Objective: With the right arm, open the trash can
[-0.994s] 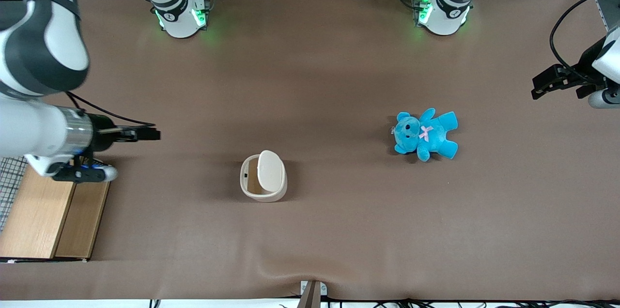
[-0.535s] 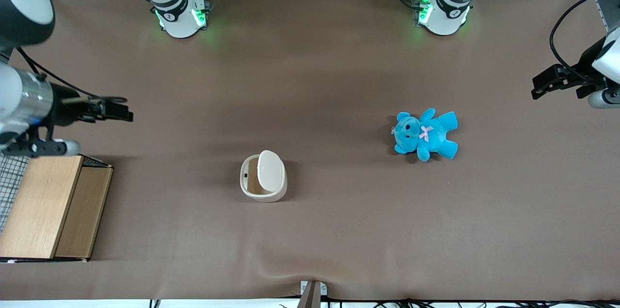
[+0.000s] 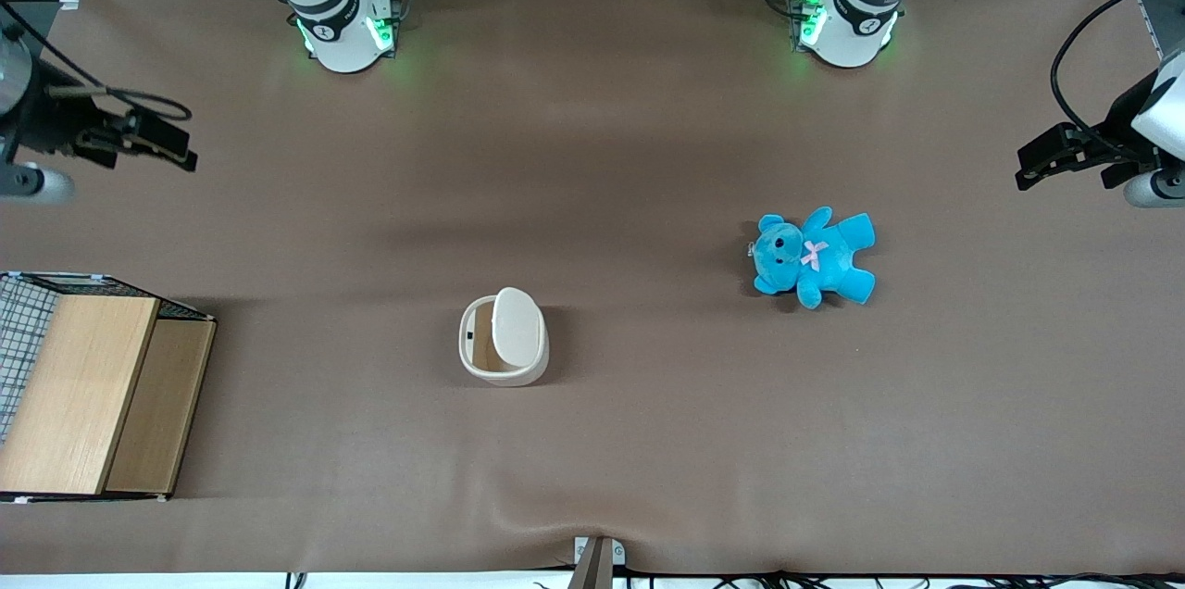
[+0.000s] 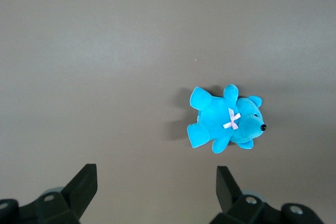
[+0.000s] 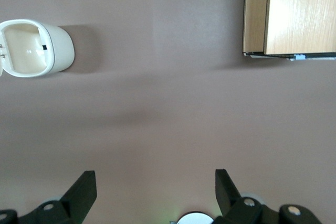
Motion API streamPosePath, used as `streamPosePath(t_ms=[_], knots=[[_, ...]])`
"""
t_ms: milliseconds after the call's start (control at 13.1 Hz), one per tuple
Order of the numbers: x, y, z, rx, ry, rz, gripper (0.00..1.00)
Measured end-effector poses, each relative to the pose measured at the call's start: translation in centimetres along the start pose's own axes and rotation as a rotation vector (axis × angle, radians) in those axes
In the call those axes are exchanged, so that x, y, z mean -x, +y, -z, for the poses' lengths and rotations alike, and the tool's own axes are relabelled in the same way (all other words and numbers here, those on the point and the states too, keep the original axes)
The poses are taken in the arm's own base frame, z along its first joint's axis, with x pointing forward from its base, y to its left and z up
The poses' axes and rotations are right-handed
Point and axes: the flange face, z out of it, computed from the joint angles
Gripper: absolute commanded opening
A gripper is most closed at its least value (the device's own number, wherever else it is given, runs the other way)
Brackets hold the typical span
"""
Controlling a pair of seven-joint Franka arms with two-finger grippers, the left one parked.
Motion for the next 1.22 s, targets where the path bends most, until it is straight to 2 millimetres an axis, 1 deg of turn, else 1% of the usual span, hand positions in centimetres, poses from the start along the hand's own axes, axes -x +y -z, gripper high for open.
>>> streamPosePath(t_ms=[153, 229, 459, 765, 994, 1224], knots=[[1.3, 0.1, 0.0, 0.002, 0.029, -0.002, 1.00], [1.5, 0.1, 0.1, 0.004, 0.052, -0.001, 1.00], [1.3, 0.5, 1.2, 0.021, 0.122, 0.006, 1.00], [1.0, 1.2, 2.0, 0.024, 0.165, 0.044, 1.00], [0.7, 3.1, 2.2, 0.024, 0.173, 0.048, 1.00], [0.7, 3.9, 2.2, 0.025, 0.173, 0.054, 1.00]])
